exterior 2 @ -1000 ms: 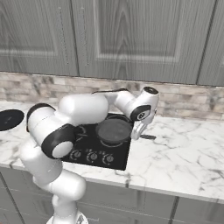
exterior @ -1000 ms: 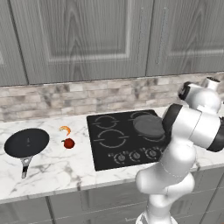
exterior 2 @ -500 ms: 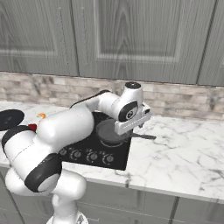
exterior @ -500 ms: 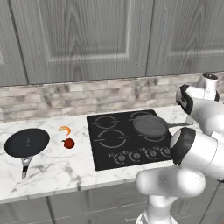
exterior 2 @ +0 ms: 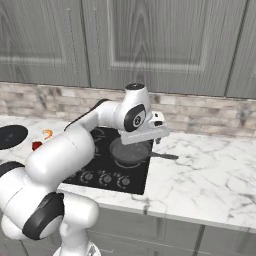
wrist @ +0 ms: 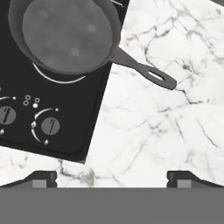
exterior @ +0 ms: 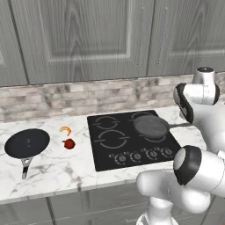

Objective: Place both pans onto different burners. Then place the bell pepper and the shrimp on different pans.

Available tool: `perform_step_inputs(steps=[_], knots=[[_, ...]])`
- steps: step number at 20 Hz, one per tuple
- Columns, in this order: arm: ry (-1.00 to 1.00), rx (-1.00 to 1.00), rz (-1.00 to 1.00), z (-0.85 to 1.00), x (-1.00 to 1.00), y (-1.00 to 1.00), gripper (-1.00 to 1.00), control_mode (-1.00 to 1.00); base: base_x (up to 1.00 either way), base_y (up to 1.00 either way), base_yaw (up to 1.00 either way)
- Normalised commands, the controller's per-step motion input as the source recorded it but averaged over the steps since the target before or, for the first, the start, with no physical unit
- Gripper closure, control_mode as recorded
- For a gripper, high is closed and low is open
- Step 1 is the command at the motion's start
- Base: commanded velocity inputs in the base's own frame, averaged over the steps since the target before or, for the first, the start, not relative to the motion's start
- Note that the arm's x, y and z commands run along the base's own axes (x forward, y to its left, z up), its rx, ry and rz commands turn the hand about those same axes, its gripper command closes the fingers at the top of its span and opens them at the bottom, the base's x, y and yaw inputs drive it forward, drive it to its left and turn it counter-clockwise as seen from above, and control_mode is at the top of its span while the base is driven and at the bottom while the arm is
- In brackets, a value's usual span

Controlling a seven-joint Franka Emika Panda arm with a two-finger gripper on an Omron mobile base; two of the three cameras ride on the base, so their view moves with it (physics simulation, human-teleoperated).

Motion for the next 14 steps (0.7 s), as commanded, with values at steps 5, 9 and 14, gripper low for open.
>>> perform_step_inputs(steps=[5,9,14], knots=[[0.00,0.02,-0.40,0.26,-0.53,0.00,-1.00,-1.00,0.00,0.00,0.00],[0.00,0.01,-0.39,0.23,-0.47,0.08,-1.00,-1.00,0.00,0.00,0.00],[0.00,0.00,-0.35,0.20,-0.41,0.11,-1.00,-1.00,0.00,0.00,0.00]])
